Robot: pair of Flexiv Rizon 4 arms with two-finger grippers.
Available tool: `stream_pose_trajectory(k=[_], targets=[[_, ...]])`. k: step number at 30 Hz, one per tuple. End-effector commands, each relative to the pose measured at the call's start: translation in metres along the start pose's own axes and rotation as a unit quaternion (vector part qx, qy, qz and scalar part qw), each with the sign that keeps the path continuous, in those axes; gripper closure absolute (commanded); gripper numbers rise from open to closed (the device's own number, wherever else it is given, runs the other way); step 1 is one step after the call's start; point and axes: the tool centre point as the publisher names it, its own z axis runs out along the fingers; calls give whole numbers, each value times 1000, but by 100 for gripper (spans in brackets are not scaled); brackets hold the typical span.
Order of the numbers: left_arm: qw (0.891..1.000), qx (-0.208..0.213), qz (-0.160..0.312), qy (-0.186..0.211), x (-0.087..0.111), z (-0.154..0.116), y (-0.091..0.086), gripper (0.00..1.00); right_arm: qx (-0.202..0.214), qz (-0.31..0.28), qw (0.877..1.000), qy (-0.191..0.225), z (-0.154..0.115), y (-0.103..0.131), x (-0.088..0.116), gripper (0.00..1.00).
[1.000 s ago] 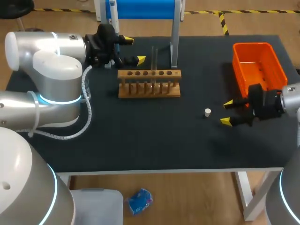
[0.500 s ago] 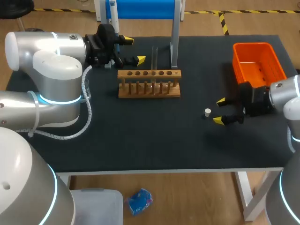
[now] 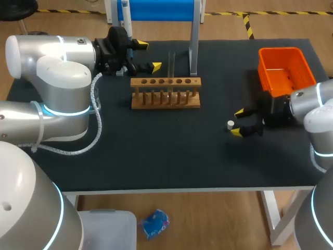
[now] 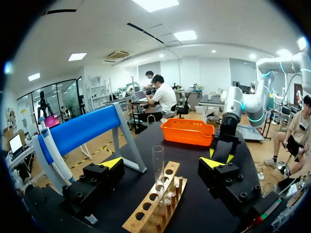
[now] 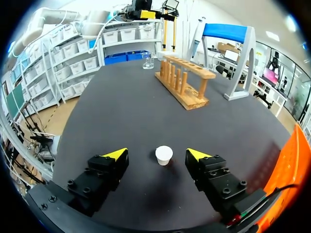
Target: Invert the test tube, pick up the pipette, mount the tip to pipette, aspirate from beaker and dispense into the tube, eject the tip, return the pipette, and cap with the stopper.
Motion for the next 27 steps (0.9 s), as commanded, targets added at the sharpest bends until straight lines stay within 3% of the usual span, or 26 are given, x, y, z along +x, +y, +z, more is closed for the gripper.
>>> stream_pose_trajectory(k=[1, 6, 9, 11, 27], targets=[[1000, 2, 1, -1, 0, 1, 1, 0, 0, -1, 1000, -1, 5, -1, -1, 21], [1000, 2, 1, -1, 0, 1, 1, 0, 5, -4, 1000, 0, 9, -3, -1, 25], [1000, 2, 1, -1, 0, 1, 1, 0, 8, -5, 1000, 1, 12, -4, -1, 36], [1000, 2, 1, -1, 0, 1, 1, 0, 10, -5, 1000, 0, 13, -4, -1, 32], [1000, 2, 1, -1, 0, 1, 1, 0, 8, -5, 1000, -1, 22, -2, -7, 34]])
